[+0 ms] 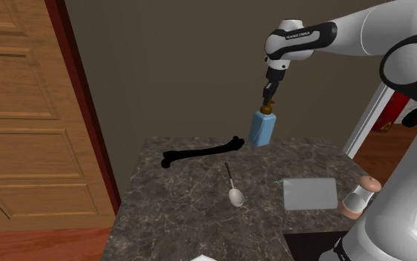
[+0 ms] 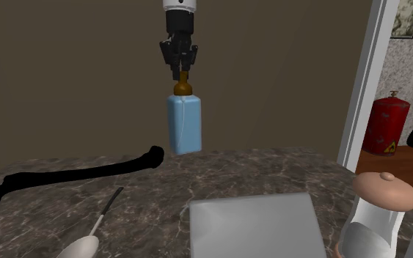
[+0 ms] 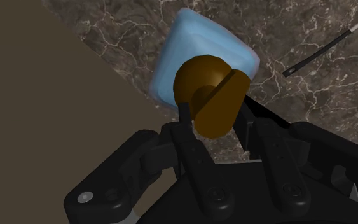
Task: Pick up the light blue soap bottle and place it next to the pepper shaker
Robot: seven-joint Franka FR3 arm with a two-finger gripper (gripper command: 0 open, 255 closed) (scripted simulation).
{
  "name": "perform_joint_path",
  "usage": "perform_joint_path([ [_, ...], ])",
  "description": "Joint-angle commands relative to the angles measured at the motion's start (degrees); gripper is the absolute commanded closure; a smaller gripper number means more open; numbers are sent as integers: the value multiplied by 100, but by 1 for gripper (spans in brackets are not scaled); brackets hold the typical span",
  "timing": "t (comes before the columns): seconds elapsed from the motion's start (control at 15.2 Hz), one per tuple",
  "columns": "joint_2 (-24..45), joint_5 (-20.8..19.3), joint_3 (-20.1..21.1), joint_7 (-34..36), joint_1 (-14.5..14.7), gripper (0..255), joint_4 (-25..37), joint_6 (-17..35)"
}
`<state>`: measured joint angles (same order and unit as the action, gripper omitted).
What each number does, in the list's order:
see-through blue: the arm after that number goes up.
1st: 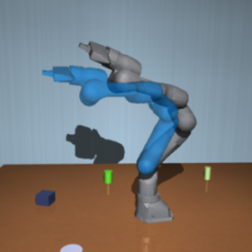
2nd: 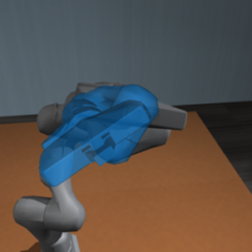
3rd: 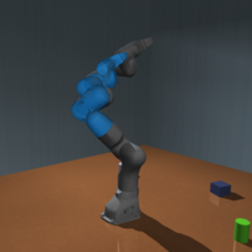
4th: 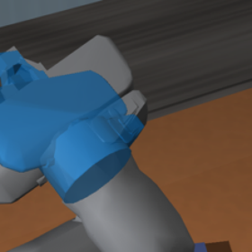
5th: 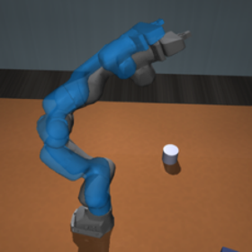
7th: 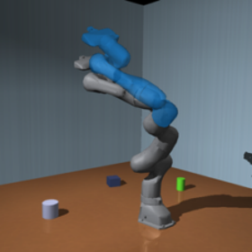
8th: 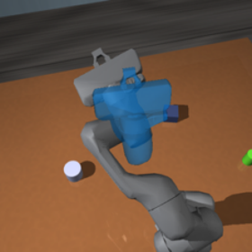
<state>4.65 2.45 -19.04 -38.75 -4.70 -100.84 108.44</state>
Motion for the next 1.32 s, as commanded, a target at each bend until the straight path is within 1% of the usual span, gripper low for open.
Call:
perform_joint_path([
  [0.0, -11, -5, 2, 12, 3, 255, 146, -155],
  [0.66, 32, 4, -10, 16, -14, 255, 969, -938],
  [1.25, 209, 64, -32, -8, -57, 255, 1891, -1694],
])
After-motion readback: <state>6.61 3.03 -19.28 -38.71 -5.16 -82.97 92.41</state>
